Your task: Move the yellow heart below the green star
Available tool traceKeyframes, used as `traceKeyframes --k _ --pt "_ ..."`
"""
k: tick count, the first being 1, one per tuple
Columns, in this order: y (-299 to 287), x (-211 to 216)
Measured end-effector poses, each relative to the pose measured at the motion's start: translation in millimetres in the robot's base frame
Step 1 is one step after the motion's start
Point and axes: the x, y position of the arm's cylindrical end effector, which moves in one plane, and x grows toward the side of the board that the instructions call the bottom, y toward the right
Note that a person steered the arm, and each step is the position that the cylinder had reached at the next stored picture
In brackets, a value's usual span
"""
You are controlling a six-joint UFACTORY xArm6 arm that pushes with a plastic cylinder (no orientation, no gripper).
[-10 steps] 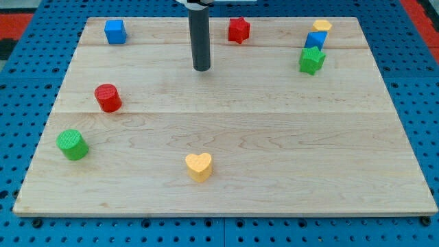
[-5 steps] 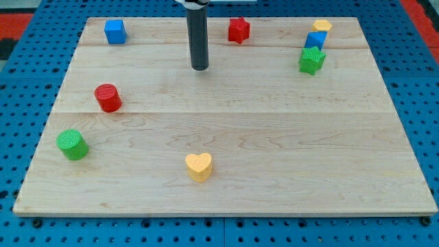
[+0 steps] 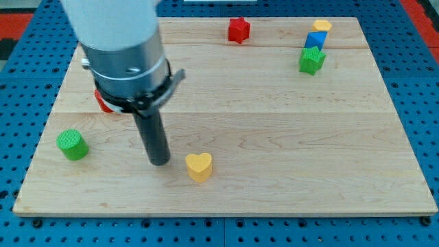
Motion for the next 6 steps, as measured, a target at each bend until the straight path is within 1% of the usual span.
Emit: traceKeyframes --k 3,4,5,6 --pt "98.9 18.2" --pt "104.6 28.1" --pt "151.6 -8.9" --pt "186.7 -26.5"
